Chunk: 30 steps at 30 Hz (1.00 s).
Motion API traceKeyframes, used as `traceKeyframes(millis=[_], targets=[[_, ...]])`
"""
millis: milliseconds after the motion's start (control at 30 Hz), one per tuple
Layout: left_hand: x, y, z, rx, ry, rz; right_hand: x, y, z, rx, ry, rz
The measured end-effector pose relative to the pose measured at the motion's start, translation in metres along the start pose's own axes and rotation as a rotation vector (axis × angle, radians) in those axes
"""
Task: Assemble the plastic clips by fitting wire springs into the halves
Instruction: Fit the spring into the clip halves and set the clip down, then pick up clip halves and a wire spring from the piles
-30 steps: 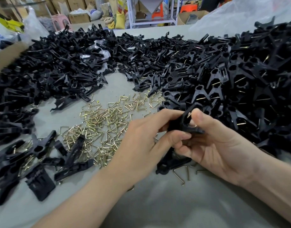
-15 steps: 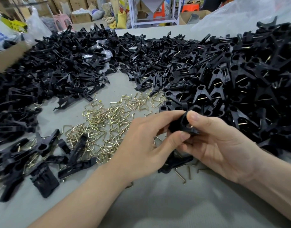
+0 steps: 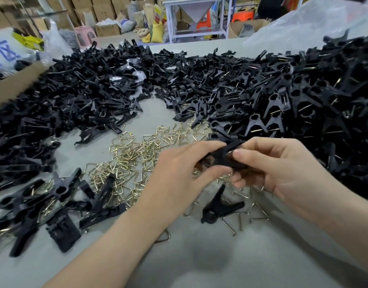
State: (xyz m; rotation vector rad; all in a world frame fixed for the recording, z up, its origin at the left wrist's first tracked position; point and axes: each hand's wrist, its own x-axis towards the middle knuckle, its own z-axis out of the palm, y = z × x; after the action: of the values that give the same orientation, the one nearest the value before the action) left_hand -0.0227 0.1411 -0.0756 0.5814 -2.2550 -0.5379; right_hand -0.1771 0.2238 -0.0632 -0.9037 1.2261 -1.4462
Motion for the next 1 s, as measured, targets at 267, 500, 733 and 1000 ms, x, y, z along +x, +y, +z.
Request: traceKeyframes(millis=[267, 500, 733, 1000], targets=[[0.011, -0.021, -0.025, -0.111, 0.212, -0.213, 0.005, -0.022, -0.025, -0.203, 0.368, -0.333], [0.012, -0.031, -0.028, -0.26, 0.2, -0.293, -0.002, 0.0, 0.0, -0.577, 0.318, -0.303], [0.016, -0.035, -0.047, -0.035, 0.389, -0.303, -0.002, 0.007, 0.0, -0.636, 0.307, -0.334], [0.008, -0.042, -0.047, 0.019, 0.041, -0.526, -0.002, 0.008, 0.005, -0.449, 0.115, -0.214]])
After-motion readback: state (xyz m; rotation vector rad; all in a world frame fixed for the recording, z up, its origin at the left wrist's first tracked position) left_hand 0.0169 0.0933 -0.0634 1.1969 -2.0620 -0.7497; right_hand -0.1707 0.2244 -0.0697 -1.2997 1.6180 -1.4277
